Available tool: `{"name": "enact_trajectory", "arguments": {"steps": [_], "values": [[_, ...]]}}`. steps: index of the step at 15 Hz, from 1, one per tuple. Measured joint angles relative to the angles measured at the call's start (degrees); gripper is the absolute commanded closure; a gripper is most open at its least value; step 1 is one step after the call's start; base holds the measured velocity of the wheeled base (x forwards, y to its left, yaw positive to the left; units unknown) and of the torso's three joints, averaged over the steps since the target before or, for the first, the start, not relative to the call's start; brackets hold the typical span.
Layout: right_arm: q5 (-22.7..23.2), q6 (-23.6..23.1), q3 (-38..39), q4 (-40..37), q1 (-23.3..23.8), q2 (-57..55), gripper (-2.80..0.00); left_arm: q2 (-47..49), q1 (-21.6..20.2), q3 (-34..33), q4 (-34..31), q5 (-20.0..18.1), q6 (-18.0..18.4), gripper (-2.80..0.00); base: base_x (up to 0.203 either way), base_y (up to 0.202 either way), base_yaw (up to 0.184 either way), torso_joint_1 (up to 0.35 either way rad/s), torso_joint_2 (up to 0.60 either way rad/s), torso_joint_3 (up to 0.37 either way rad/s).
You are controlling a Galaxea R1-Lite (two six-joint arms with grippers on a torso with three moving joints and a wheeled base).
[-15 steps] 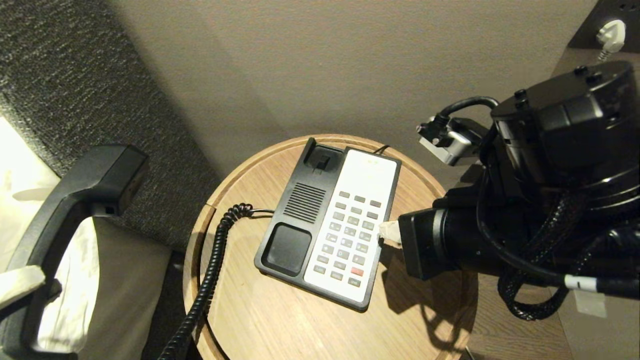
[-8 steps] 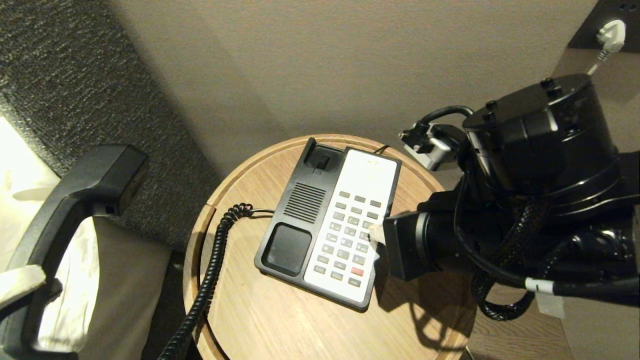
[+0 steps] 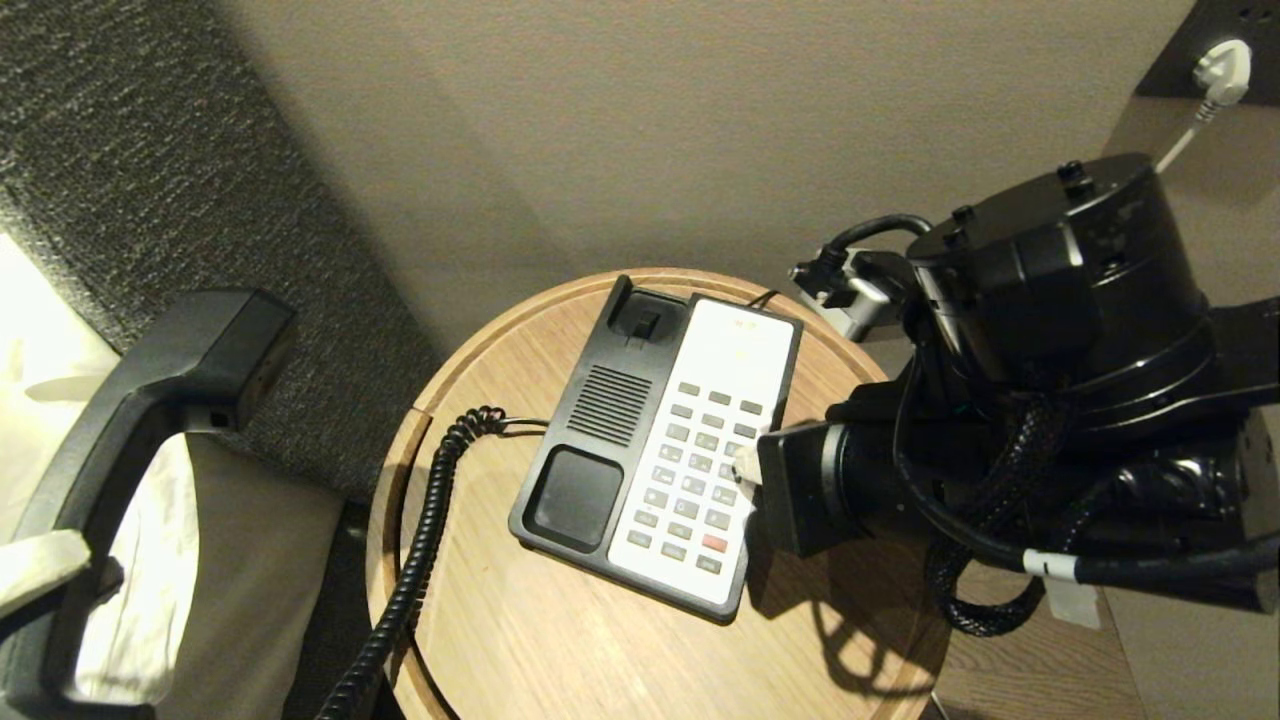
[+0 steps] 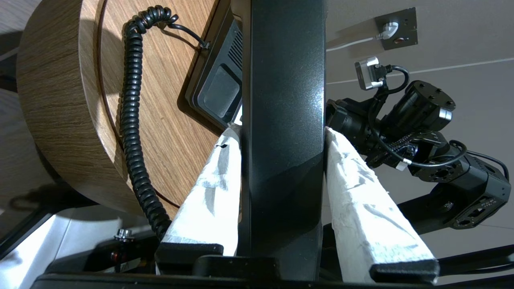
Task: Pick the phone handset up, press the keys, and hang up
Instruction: Dial the number
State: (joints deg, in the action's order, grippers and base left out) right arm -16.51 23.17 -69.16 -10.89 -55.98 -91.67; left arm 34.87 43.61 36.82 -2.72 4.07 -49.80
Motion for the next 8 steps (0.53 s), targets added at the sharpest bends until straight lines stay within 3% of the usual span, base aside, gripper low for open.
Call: {"name": "enact_trajectory", "arguments": {"steps": [8], "values": [[-0.91,-0.09,-1.73,0.11,0.34,-0.61,0.00,-0.04,-0.01,-0.04,0.02,0.02,-0.09,0.00,0.000,0.000,0.000,0.000,0.00,0.000]]}}
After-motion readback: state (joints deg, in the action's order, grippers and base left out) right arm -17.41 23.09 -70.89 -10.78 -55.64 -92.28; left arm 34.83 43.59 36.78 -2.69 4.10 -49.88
